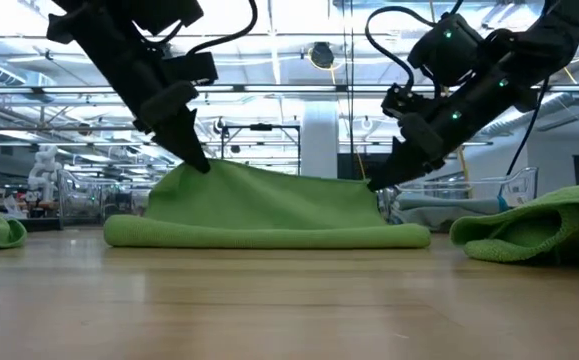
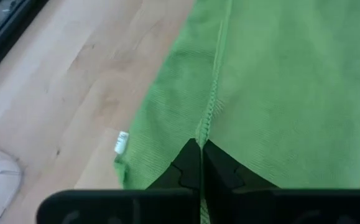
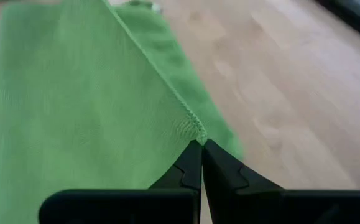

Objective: Fold microfiber towels
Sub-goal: Fold the center green microfiber cloth

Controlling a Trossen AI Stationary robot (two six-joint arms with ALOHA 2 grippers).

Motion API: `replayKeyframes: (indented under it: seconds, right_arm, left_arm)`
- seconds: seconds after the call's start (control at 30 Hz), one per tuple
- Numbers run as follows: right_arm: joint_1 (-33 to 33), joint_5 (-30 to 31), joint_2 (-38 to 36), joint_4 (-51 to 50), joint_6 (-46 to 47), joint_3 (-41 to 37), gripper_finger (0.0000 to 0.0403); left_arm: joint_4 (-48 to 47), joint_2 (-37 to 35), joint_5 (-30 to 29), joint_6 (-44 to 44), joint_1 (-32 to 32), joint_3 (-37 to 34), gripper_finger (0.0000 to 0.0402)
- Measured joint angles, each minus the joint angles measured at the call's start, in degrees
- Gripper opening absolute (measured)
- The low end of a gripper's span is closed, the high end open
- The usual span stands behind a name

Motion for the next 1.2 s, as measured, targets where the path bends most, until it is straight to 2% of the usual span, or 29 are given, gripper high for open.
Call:
replayKeyframes:
  seconds: [0.17,0.3,0.4,0.6,0.7,0.8,0.93,1.07,1.2]
  right_arm:
    - [-0.9,0.1,0.6,1.2,-0.4,0.0,0.0004]
    - [-1.4,1.9,0.9,1.4,-0.5,0.0,0.0024]
    - [-1.6,3.3,0.8,1.8,-0.2,0.0,0.0057]
    - [-2.0,6.4,0.8,2.7,2.4,0.0,0.0155]
    - [-2.0,5.9,0.7,3.3,2.2,0.0,0.0193]
    - [-1.0,3.0,0.4,4.0,2.2,0.0,0.0211]
    - [1.4,-1.6,0.4,3.5,3.2,0.0,0.0211]
    - [4.3,-1.5,0.7,3.7,3.2,0.0,0.0199]
    - [5.7,-1.5,0.6,6.3,3.1,0.0,0.0184]
  left_arm:
    - [-0.5,0.1,-0.2,0.0,1.9,0.0,0.0021]
    - [-0.3,0.7,-0.5,1.2,3.1,0.0,0.0035]
    - [0.7,1.1,-0.5,1.4,3.7,0.0,0.0053]
    - [0.6,1.2,-0.9,0.2,4.5,0.0,0.0112]
    - [1.1,1.0,-1.1,-2.2,4.7,0.0,0.0140]
    - [1.4,0.7,0.5,-3.8,4.1,0.0,0.0155]
    - [1.2,0.7,4.2,-4.9,1.2,0.0,0.0153]
    - [1.0,1.8,3.9,-5.4,-1.9,0.0,0.0129]
    - [-0.2,5.2,1.7,-5.4,-2.4,0.0,0.0094]
